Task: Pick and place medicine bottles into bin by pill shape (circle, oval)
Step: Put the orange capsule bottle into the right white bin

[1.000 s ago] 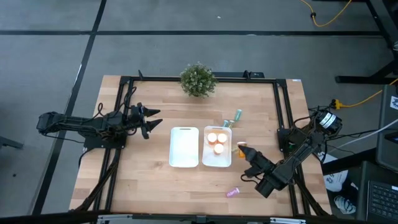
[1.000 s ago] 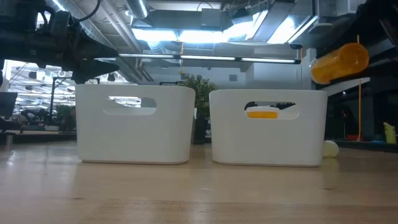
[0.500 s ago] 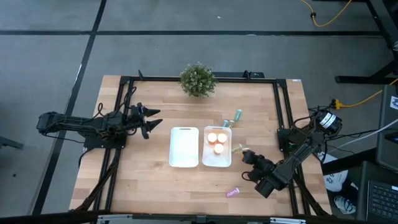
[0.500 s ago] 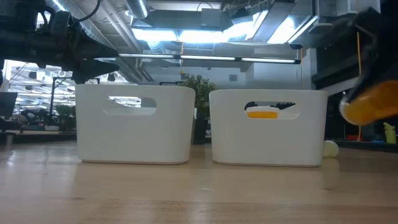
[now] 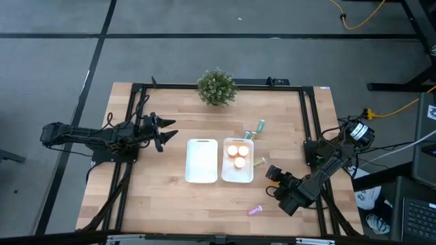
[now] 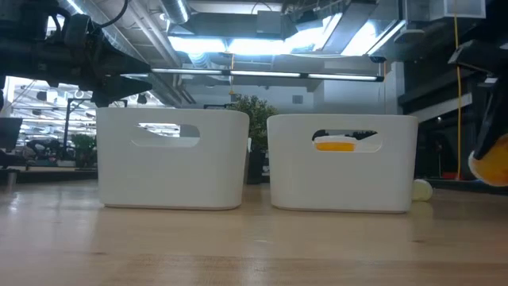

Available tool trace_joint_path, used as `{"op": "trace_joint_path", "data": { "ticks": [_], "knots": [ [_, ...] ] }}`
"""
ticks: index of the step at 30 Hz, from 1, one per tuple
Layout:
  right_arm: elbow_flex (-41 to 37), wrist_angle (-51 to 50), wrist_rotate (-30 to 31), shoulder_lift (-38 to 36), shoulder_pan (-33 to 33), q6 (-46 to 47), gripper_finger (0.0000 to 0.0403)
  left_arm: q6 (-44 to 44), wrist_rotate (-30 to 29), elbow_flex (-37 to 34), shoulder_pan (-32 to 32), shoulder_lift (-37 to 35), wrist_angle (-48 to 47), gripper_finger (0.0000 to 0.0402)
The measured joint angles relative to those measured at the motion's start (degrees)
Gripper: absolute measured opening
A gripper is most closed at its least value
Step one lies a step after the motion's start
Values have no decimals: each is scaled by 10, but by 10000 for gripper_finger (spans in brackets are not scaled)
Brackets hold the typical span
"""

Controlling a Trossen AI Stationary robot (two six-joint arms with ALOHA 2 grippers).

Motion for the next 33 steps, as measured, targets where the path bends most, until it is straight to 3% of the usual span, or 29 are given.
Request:
{"op": "trace_joint_path", "data": {
  "ticks": [9,19,33],
  "knots": [
    [0,14,0,0,-30,16,234,0,0,0,0,0,0,255],
    [0,20,0,0,-39,36,238,0,0,0,0,0,0,255],
    [0,61,1,0,-9,560,239,0,0,0,0,0,0,255]
  ]
}}
